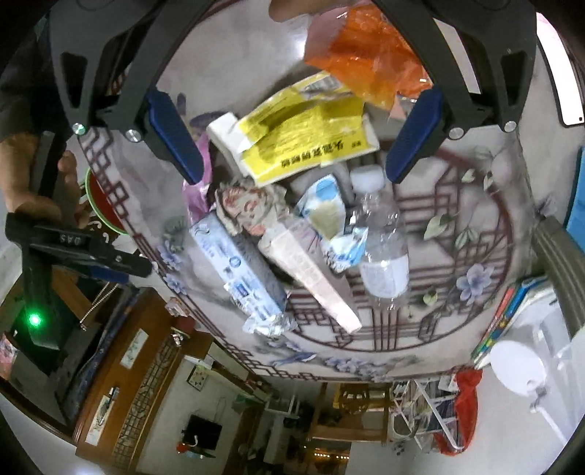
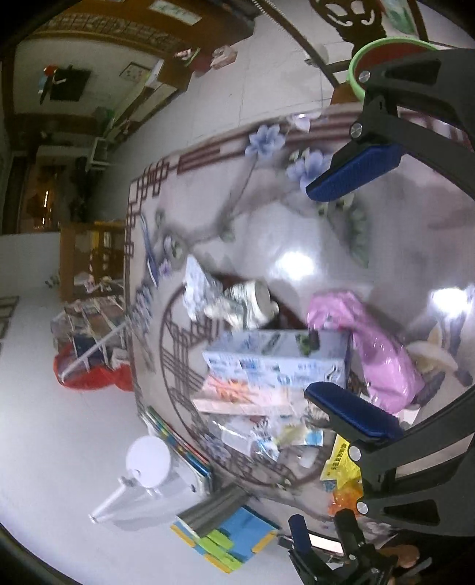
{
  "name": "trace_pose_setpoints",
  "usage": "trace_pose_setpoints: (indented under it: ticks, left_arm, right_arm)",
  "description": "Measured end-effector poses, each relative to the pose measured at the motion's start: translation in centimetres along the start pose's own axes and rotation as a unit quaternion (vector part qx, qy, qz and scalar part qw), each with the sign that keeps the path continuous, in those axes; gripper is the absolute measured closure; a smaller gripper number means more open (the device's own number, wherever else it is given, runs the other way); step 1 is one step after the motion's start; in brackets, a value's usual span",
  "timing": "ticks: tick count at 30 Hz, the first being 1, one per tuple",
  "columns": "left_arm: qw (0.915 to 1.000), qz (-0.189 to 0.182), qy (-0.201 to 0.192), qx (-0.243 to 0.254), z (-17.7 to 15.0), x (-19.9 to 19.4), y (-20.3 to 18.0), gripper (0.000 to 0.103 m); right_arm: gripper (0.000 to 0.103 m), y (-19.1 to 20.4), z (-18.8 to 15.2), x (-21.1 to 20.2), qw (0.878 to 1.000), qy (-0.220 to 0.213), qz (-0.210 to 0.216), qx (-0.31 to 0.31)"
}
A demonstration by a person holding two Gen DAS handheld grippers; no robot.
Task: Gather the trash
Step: 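Move both tools back over the cluttered table, then grasp the toothpaste box with right gripper while left gripper grasps yellow wrapper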
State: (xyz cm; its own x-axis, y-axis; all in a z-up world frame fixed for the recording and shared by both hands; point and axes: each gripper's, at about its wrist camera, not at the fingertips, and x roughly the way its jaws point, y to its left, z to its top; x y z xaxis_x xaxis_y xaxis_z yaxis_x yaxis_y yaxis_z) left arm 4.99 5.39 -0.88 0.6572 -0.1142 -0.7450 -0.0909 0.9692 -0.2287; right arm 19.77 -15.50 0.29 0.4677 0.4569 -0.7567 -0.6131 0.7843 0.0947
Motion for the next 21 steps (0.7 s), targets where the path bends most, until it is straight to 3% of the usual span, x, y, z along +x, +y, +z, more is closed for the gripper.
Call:
trace_pose_setpoints:
  ticks: [3,8,21]
  left_arm:
    - [0.9996,-0.015,0.014,0.022,-0.9,0.4,-0.1,0.005]
    - [0.9962,0.003,0.043,0.076,-2.3,2.2,-1.5,0.005]
    - [0.9889,0.047,0.097,0.103,-2.2,6.0,-1.2,0.011]
  right_arm:
    - [0.007,1.8,0.1,1.1,1.000,0.011,0.007,-0.017]
    - [0.008,4.0,0.1,2.5,0.999,0.027,0.013,-0.037]
    - [0.008,5.2,0.4,6.5,0.996,0.065,0.005,-0.058]
